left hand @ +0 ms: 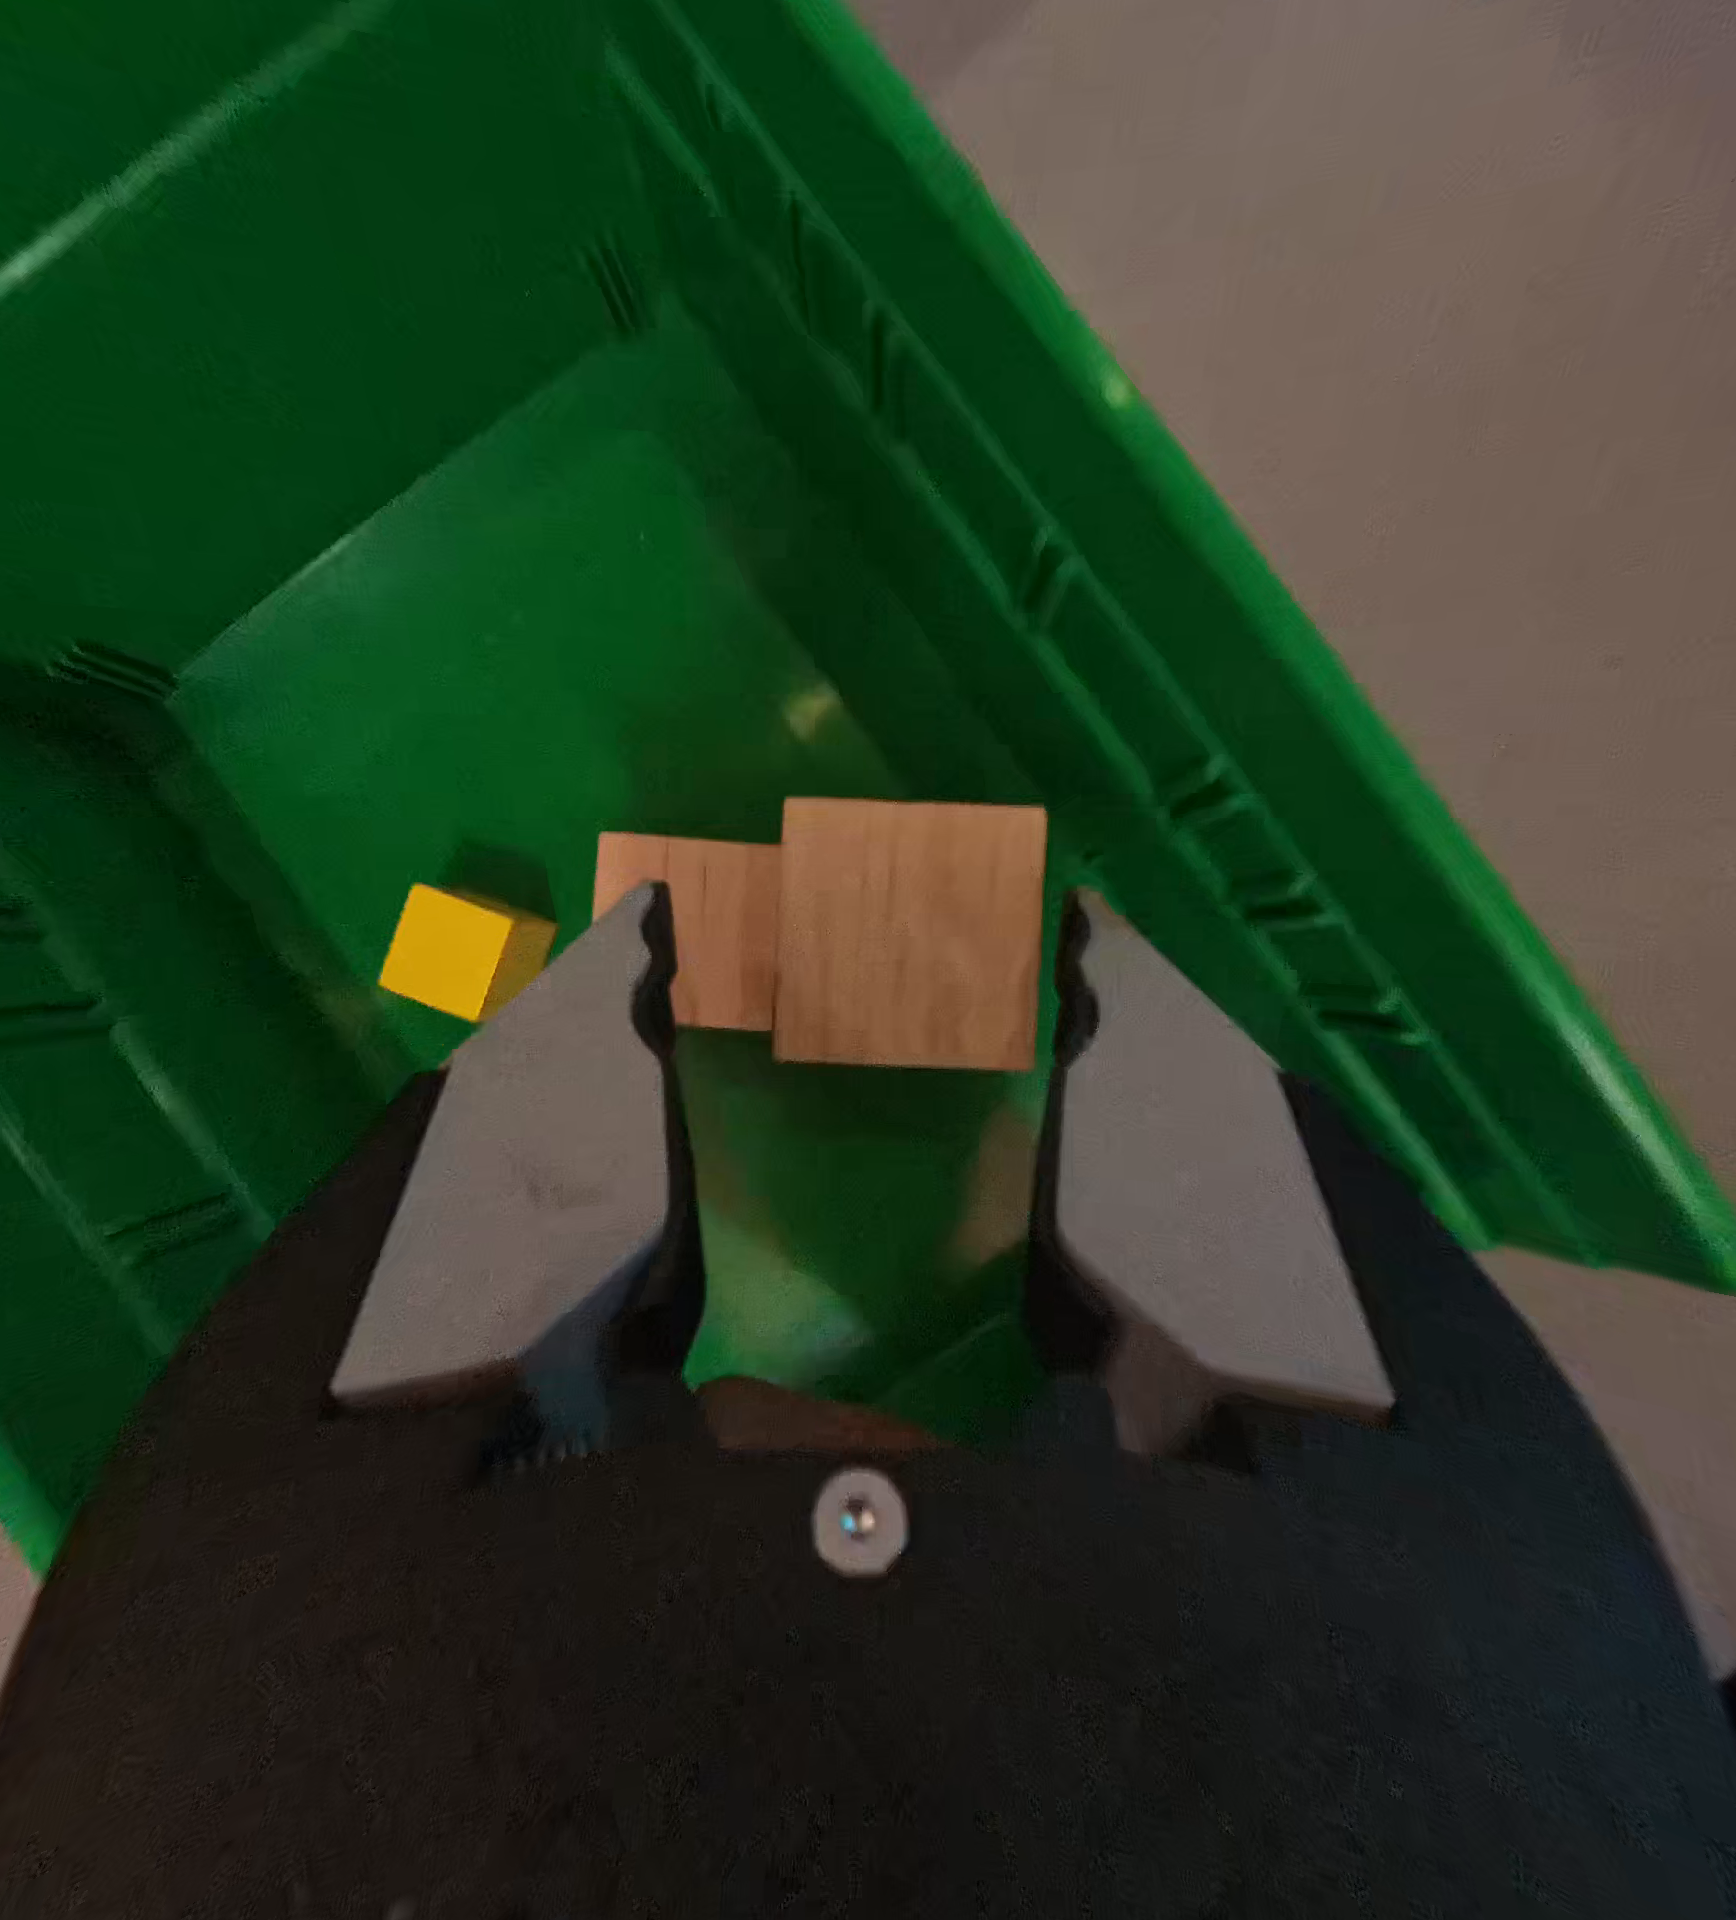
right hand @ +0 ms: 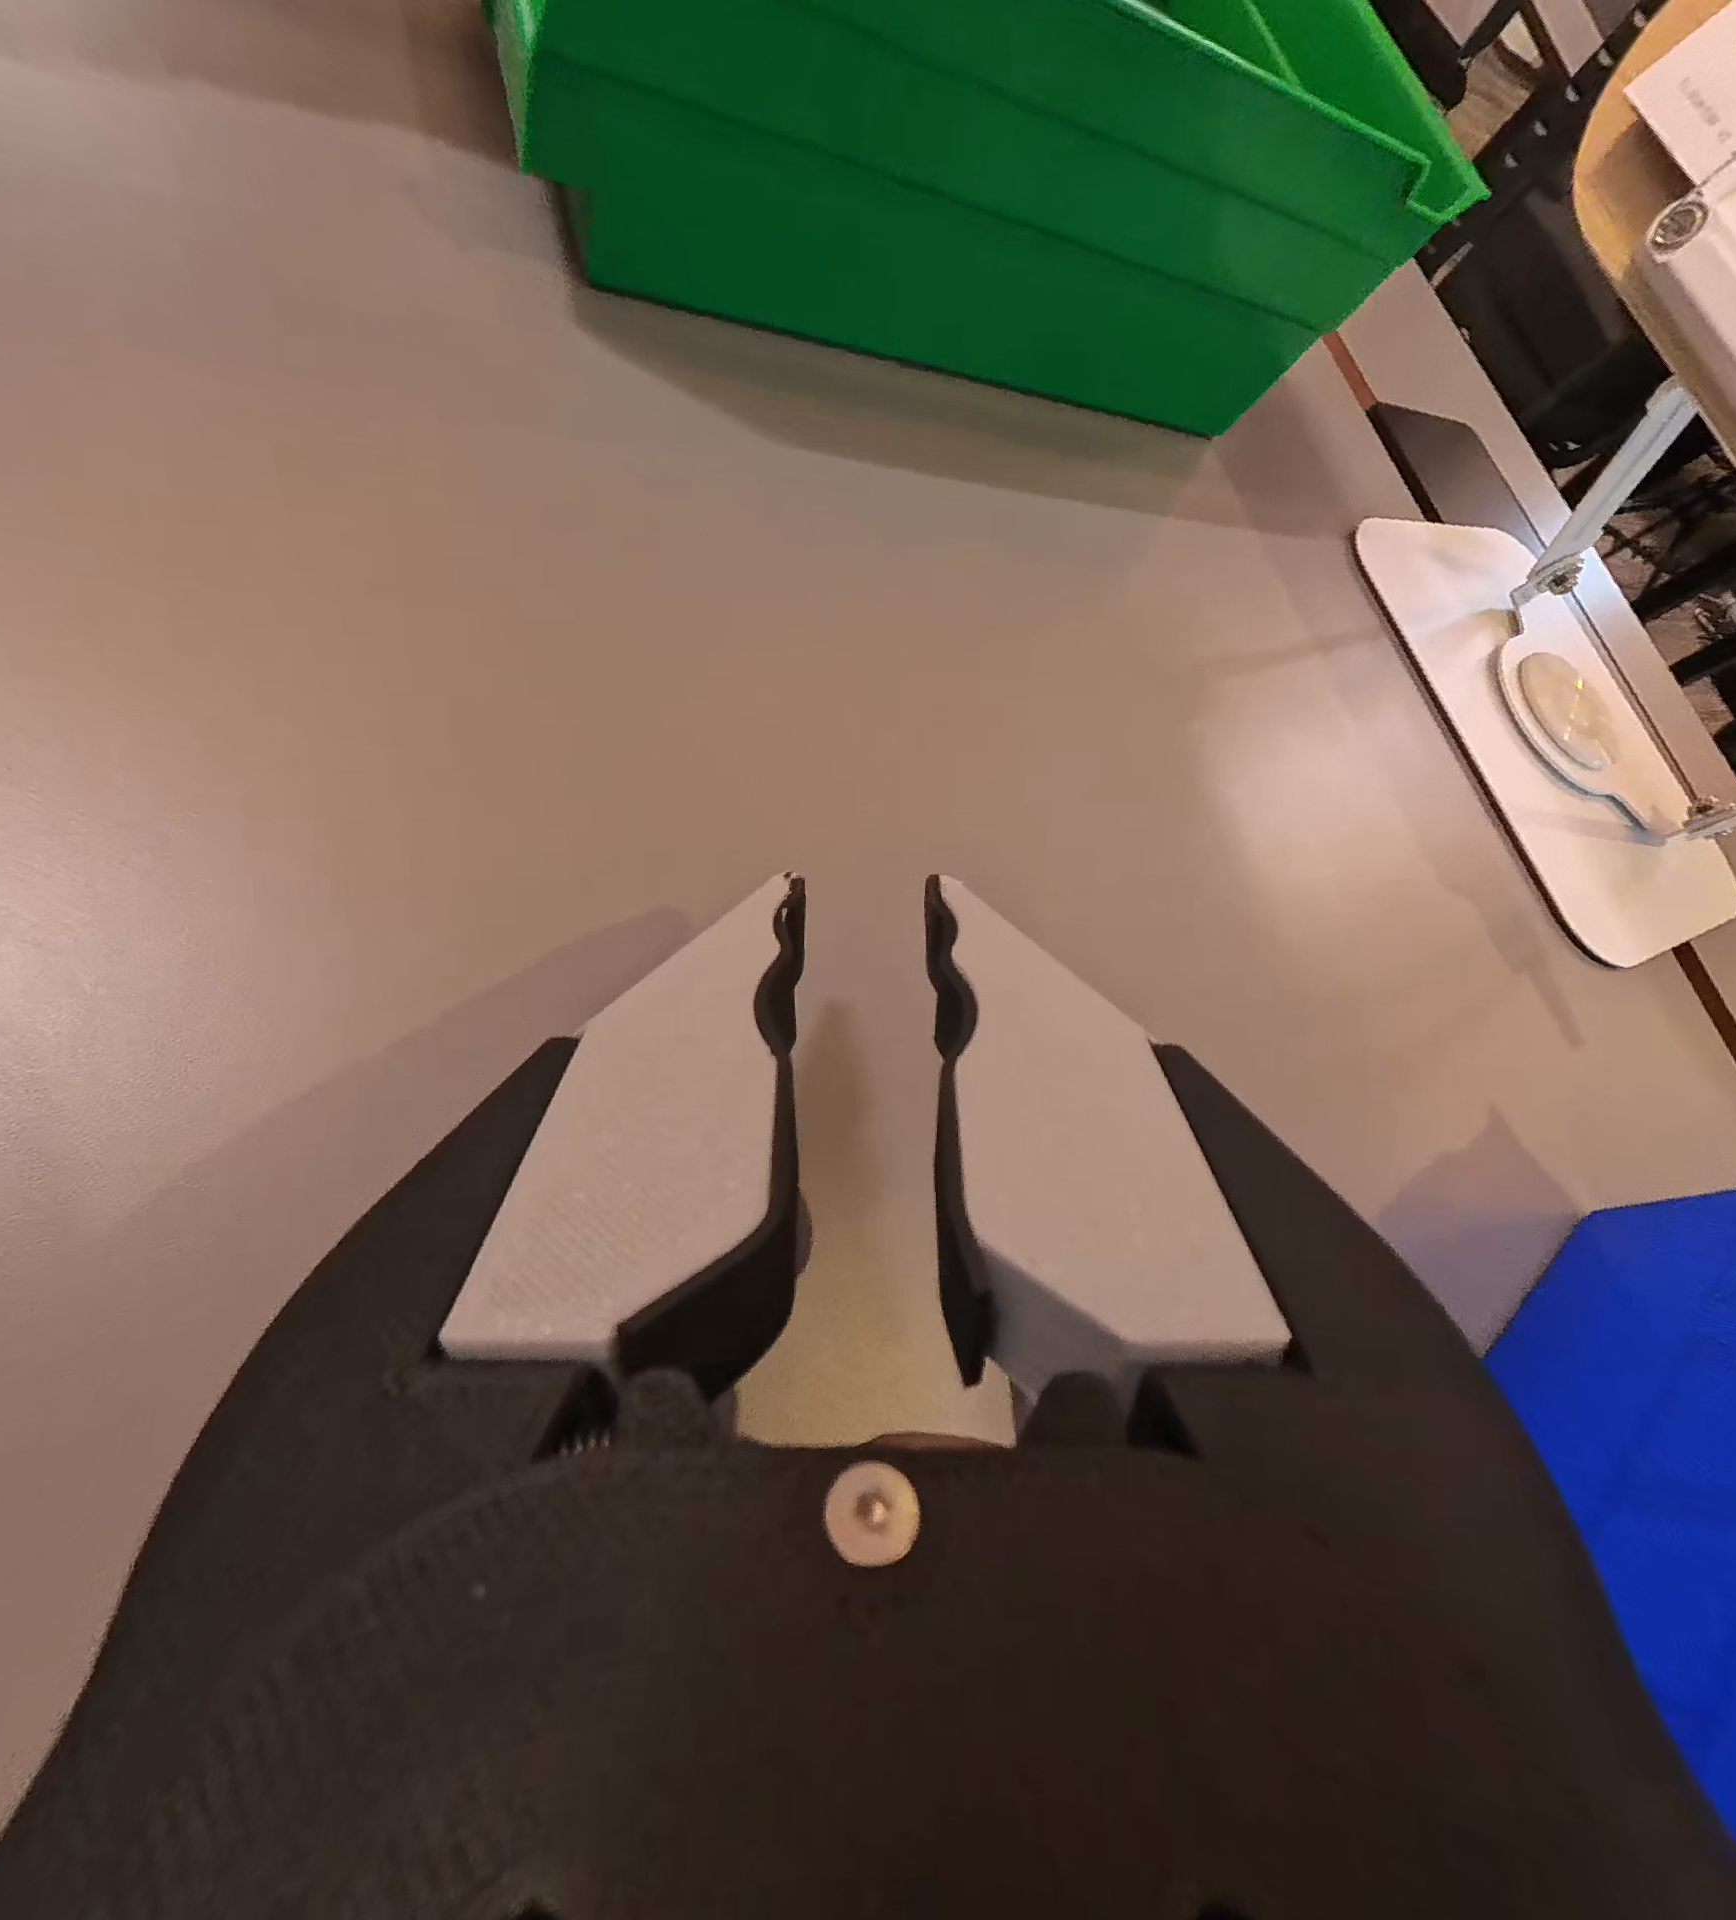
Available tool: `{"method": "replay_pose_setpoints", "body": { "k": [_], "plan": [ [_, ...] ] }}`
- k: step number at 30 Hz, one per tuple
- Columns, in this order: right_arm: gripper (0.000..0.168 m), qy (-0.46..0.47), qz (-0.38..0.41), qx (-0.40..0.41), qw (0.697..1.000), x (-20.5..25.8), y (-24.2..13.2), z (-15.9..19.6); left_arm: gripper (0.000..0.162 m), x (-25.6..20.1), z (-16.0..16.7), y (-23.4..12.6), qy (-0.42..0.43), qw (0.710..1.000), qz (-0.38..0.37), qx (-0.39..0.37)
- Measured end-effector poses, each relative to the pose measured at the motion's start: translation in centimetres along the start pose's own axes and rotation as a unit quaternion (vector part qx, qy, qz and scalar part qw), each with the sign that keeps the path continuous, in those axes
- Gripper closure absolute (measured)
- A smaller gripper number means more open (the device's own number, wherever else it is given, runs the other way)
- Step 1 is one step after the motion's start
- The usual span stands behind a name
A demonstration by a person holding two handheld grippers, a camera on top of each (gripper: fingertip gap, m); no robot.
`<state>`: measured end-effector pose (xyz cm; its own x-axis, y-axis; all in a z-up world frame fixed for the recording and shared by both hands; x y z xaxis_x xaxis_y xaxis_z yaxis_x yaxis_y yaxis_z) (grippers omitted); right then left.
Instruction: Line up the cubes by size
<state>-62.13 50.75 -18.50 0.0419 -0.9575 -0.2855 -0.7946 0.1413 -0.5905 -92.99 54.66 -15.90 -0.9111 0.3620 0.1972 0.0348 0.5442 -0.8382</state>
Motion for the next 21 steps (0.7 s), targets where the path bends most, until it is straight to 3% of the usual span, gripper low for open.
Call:
{"method": "replay_pose_setpoints", "body": {
  "k": [2,5,8,11,17,21],
  "plan": [
    [0.148,-0.005,-0.003,0.005,1.0,0.2,0.2,0.1,0.076,0.0,0.7,1.1,0.047,0.998,-0.039,0.031],
    [0.148,-0.011,0.0,0.014,1.0,0.2,0.3,0.3,0.087,-0.7,0.5,1.5,0.097,0.991,-0.069,0.055],
    [0.148,-0.01,0.001,0.01,1.0,0.2,0.1,0.2,0.105,-2.0,0.2,1.3,0.201,0.972,-0.103,0.065],
    [0.148,-0.01,0.005,0.003,1.0,0.1,-0.2,0.0,0.104,-2.9,0.2,1.1,0.282,0.947,-0.143,0.051],
    [0.148,-0.013,0.004,0.003,1.0,0.2,-0.3,-0.1,0.101,-2.2,2.5,0.0,0.306,0.941,-0.087,0.11],
    [0.147,-0.02,0.002,0.004,1.0,0.5,-0.3,-0.3,0.098,-0.8,4.9,0.7,0.284,0.936,-0.068,0.194]
  ]
}}
Point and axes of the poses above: each gripper's, where its closed fingertips meet, y out along the fingers, z out of its underside, x = y × z across the jaws, the point moved 5 cm from there along -y, back along the fingers, and after that the axes turned 10 degrees about -z, right-handed, at the moved point
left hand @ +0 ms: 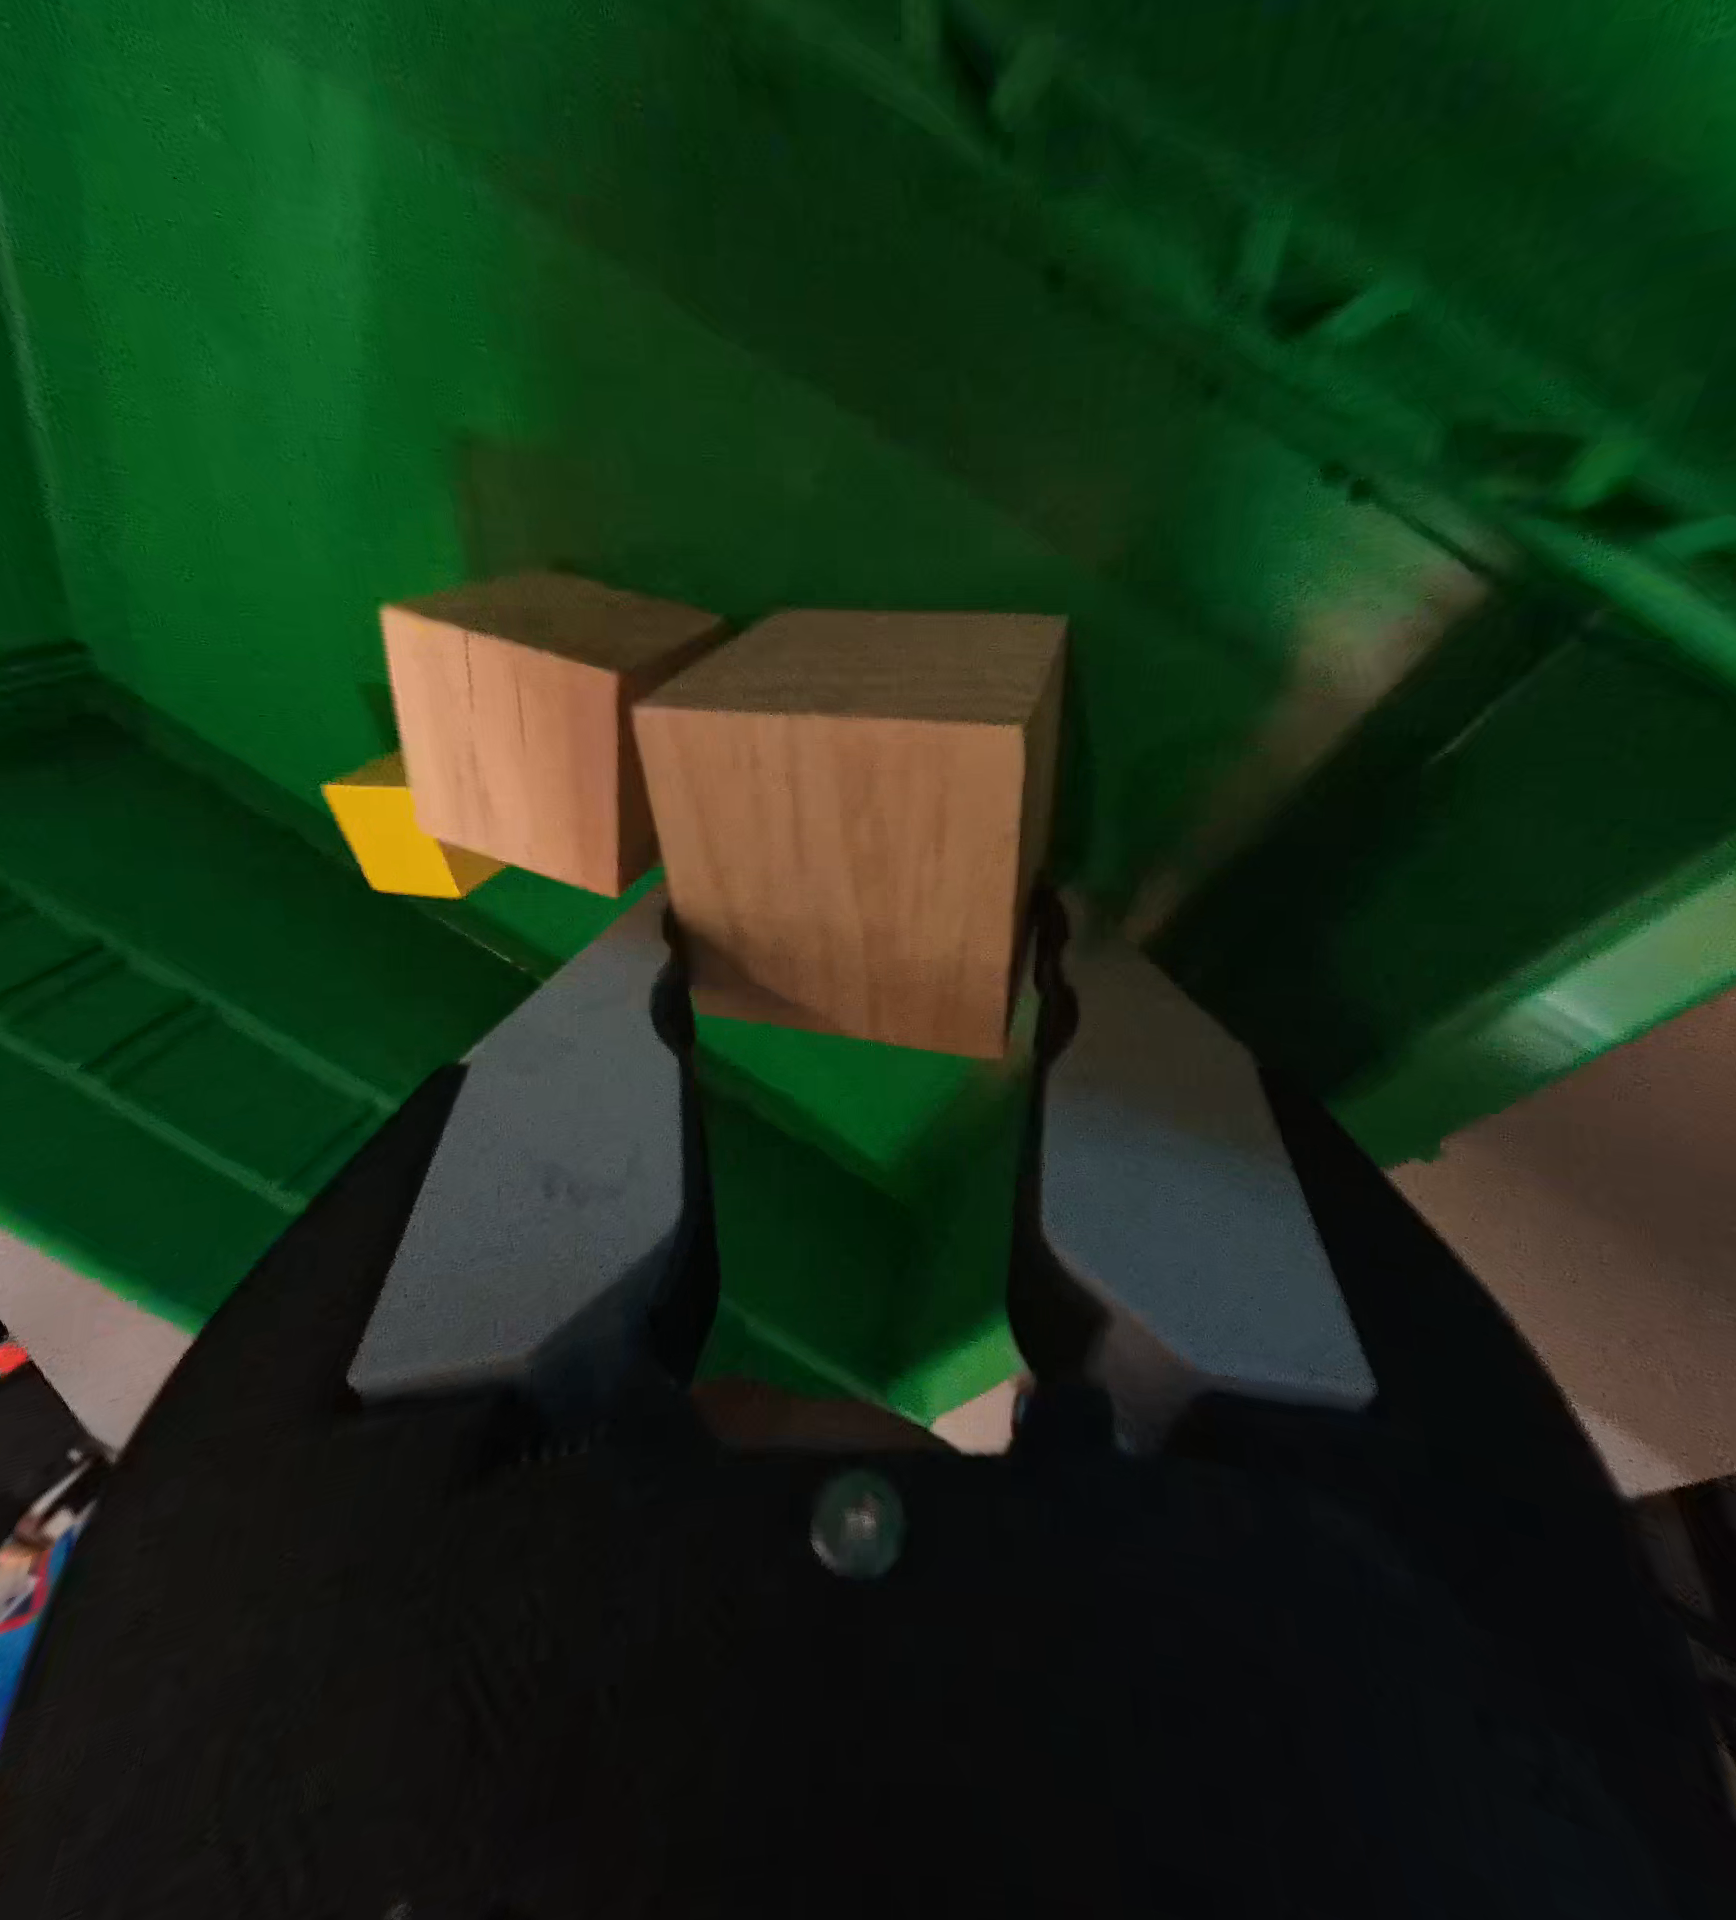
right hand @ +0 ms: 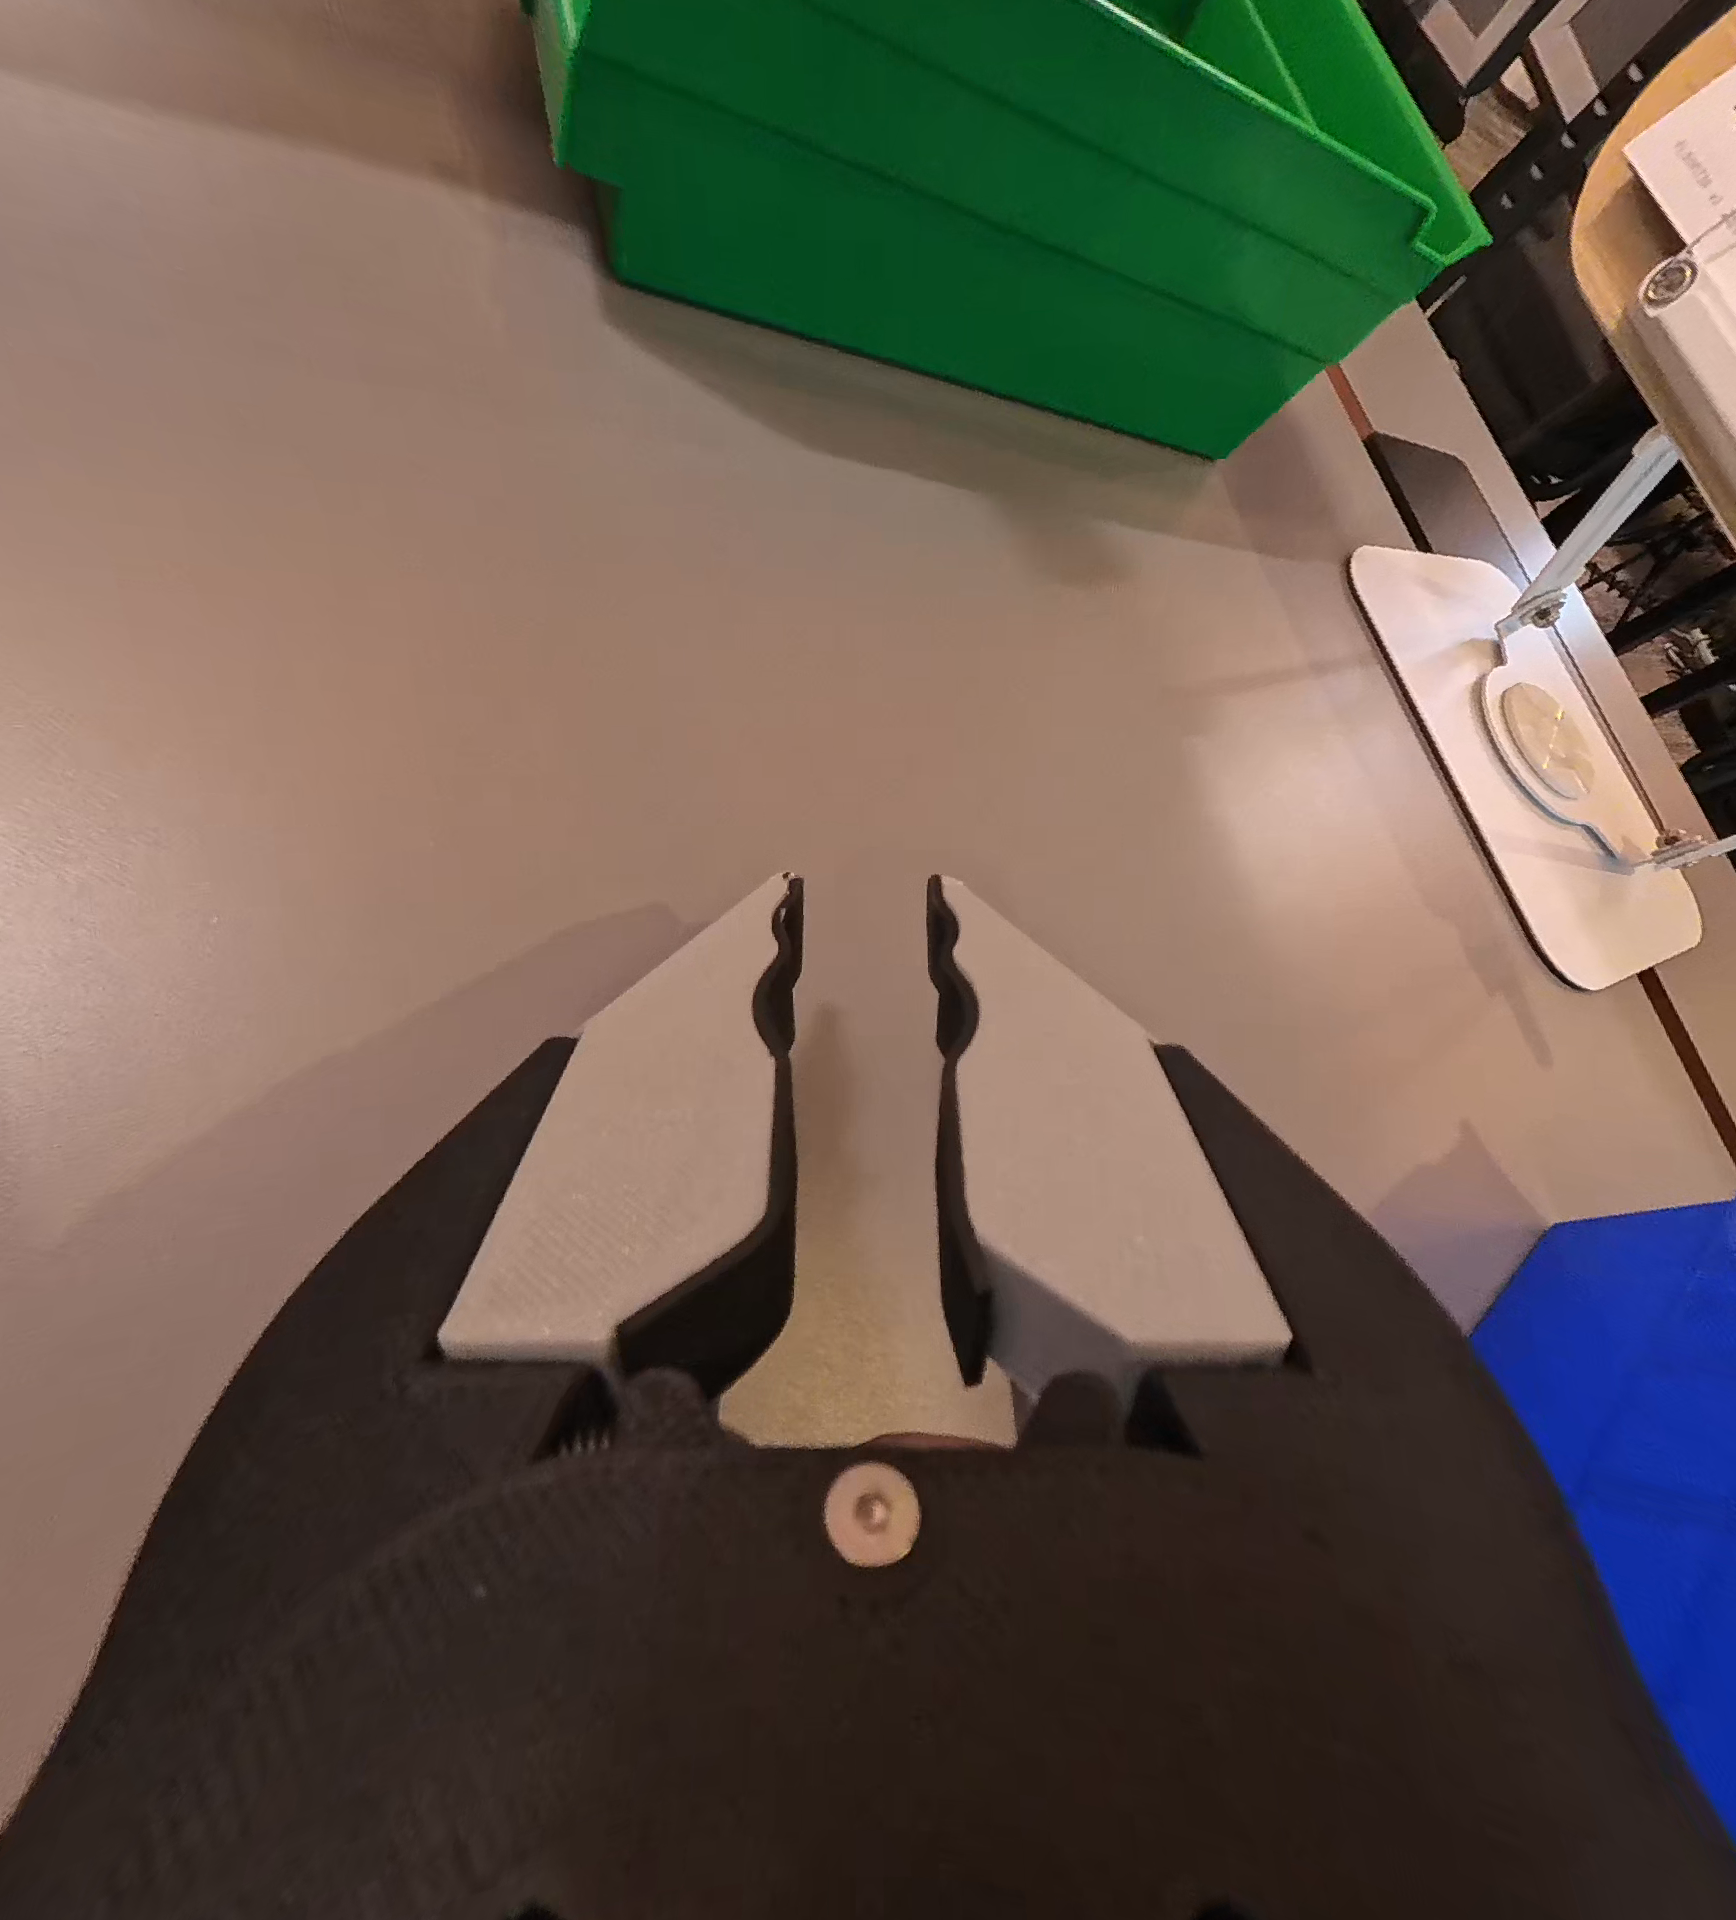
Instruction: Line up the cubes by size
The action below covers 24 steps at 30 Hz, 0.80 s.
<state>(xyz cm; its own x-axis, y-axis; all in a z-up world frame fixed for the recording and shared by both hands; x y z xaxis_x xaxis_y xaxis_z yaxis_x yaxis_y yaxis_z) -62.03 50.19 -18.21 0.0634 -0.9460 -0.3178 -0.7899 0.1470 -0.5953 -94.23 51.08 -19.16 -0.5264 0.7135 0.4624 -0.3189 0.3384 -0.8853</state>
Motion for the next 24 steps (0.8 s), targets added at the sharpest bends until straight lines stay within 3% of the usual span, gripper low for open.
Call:
{"method": "replay_pose_setpoints", "body": {
  "k": [14,24],
  "plan": [
    [0.148,-0.008,-0.006,0.007,1.0,0.4,0.2,0.1,0.104,1.2,0.0,-0.4,-0.092,0.989,0.048,-0.109],
    [0.148,0.0,-0.013,0.008,1.0,0.3,0.4,0.2,0.1,1.1,-1.5,0.7,-0.047,0.997,0.037,-0.042]
  ]
}}
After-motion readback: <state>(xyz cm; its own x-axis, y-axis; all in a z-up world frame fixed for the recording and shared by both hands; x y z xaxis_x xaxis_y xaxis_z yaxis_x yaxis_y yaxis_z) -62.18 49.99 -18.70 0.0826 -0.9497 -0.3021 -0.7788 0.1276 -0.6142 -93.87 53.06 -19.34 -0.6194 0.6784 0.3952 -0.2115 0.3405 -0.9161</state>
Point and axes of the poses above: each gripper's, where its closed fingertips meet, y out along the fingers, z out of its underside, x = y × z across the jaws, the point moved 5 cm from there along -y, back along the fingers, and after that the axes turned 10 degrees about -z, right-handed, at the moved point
